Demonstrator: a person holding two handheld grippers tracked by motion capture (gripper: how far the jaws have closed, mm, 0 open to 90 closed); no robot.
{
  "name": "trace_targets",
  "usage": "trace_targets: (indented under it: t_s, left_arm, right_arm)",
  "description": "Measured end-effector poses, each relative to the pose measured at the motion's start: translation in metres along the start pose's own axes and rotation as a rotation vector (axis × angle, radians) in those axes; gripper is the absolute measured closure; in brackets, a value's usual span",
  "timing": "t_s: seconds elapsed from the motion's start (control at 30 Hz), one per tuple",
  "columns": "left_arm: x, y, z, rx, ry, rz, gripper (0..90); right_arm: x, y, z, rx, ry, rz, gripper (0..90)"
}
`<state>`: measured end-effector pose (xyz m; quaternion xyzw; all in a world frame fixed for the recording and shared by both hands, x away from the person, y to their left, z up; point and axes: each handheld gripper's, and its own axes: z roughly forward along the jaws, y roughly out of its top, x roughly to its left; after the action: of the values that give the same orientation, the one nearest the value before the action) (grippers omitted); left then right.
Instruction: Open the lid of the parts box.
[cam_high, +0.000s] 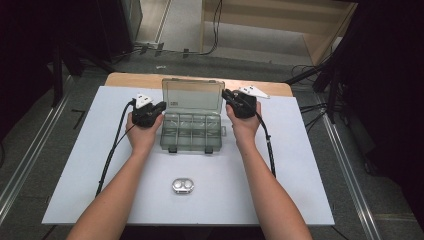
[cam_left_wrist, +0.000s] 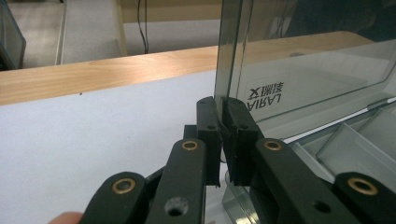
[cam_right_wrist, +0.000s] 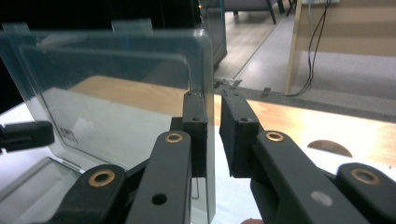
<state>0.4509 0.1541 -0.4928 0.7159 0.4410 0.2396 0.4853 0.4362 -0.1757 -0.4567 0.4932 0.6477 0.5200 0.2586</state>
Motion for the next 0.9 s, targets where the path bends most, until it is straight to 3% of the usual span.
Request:
trace_targets:
  t_s: [0.5, 0.6, 0.7, 0.9]
  left_arm:
    - [0.005, 0.003, 0.004, 0.024, -0.023, -0.055, 84.3]
    - [0.007, 0.003, 0.006, 0.025, -0.031, -0.074, 84.3]
    - [0.009, 0.003, 0.007, 0.027, -0.037, -0.093, 84.4]
    - [0.012, 0.003, 0.008, 0.029, -0.036, -0.121, 84.6]
  right_arm:
    - [-0.002, -0.043, 0.022, 0.119, -0.007, 0.050, 79.7]
    - [-0.005, -0.046, 0.024, 0.118, -0.004, 0.072, 82.8]
    - [-0.007, -0.046, 0.025, 0.129, 0.013, 0.145, 83.0]
    - [-0.006, -0.046, 0.026, 0.148, 0.027, 0.166, 83.3]
